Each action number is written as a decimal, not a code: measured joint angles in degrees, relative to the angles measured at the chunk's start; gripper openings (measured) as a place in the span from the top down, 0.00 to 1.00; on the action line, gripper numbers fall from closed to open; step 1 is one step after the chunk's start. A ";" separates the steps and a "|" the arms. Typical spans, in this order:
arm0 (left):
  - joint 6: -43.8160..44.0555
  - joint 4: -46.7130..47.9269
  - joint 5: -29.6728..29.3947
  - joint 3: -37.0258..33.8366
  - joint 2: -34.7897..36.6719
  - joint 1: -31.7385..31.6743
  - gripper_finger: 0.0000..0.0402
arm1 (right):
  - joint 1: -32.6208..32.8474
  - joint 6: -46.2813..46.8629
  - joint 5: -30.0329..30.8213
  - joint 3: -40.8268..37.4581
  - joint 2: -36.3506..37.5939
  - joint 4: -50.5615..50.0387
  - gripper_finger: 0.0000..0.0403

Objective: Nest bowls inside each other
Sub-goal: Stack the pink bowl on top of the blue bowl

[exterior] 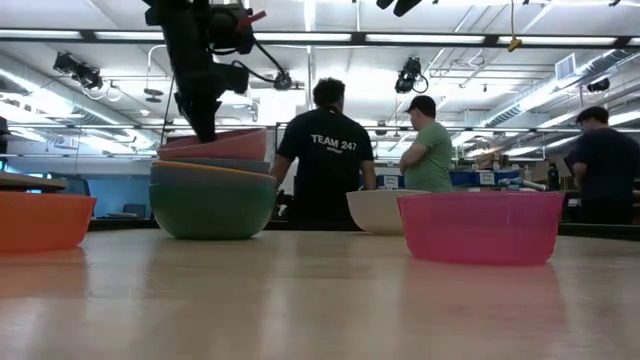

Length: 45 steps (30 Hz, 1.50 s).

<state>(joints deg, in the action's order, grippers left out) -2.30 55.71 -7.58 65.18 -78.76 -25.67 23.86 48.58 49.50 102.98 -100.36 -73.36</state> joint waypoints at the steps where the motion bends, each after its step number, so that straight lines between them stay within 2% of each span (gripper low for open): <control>1: 0.37 -0.39 0.00 -0.32 0.00 0.00 0.94 | -0.02 0.02 0.00 0.00 0.00 0.00 0.58; 9: 1.23 -1.85 0.20 1.00 0.00 0.04 0.75 | -0.02 -0.02 -0.17 0.00 0.00 -0.02 0.58; 14: 1.98 2.60 0.20 3.17 0.00 0.22 0.68 | -0.04 -0.02 -0.17 0.00 0.00 -0.53 0.58; 17: 2.54 6.22 0.18 4.53 0.00 0.22 0.67 | -0.11 -0.02 -0.17 0.00 0.00 -0.55 0.58; 20: 2.29 5.91 0.12 5.87 0.00 0.20 0.67 | -0.28 -0.02 -0.17 0.00 0.00 -0.54 0.58; 30: -2.70 -10.54 0.05 6.83 -0.46 0.18 0.67 | -0.72 -0.02 -0.16 0.00 0.00 -0.56 0.58; 45: -2.48 -6.43 0.07 6.75 -10.27 -0.31 0.67 | -0.72 -0.02 -1.22 0.00 0.00 -0.61 0.58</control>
<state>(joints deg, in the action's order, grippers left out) -4.78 49.28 -7.51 71.93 -89.03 -25.98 23.14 48.56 48.27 102.98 -100.36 -73.97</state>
